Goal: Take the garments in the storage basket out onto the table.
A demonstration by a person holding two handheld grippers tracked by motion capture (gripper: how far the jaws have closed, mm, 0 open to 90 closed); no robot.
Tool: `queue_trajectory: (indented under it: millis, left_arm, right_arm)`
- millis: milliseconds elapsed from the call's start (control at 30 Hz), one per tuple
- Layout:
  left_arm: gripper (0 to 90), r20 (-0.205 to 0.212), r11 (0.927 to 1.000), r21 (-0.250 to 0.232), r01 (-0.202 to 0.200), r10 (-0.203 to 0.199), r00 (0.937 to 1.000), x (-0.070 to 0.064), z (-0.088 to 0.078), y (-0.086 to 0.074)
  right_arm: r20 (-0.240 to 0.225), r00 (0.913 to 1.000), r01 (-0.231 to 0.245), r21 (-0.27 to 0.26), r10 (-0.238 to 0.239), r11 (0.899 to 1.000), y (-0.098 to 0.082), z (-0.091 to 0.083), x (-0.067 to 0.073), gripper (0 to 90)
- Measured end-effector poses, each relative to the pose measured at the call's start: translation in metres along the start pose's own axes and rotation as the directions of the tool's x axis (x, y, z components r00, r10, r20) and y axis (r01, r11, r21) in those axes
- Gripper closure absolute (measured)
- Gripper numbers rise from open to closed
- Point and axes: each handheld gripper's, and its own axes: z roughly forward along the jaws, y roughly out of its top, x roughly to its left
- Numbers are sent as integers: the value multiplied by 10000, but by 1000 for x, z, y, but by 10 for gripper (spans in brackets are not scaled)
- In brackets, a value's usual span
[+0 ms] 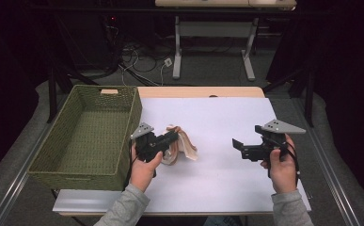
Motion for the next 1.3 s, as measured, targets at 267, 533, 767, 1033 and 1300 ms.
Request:
queue_trajectory:
  millis: [267,533,767,1033,1300]
  left_arm:
    - [589,180,10000,47,62,-63,9998,-4,0,1]
    - [302,5,10000,-5,86,-86,10000,-7,-8,5]
    - [243,-121,9998,-39,200,-200,9997,-9,-22,10]
    - [234,-411,9979,86,-646,649,9970,-10,-49,19]
    - [228,-338,9990,-95,-427,424,9985,-5,-72,27]
  right_arm:
    - [-12,10000,0,28,0,10000,0,-1,0,13]
    - [-6,10000,-2,21,2,10000,1,-1,1,13]
    - [14,10000,66,-36,-66,10000,1,-1,2,14]
    - [-1,9999,144,41,-144,9999,2,-1,4,19]
    - [-31,9997,246,34,-245,9997,2,0,6,19]
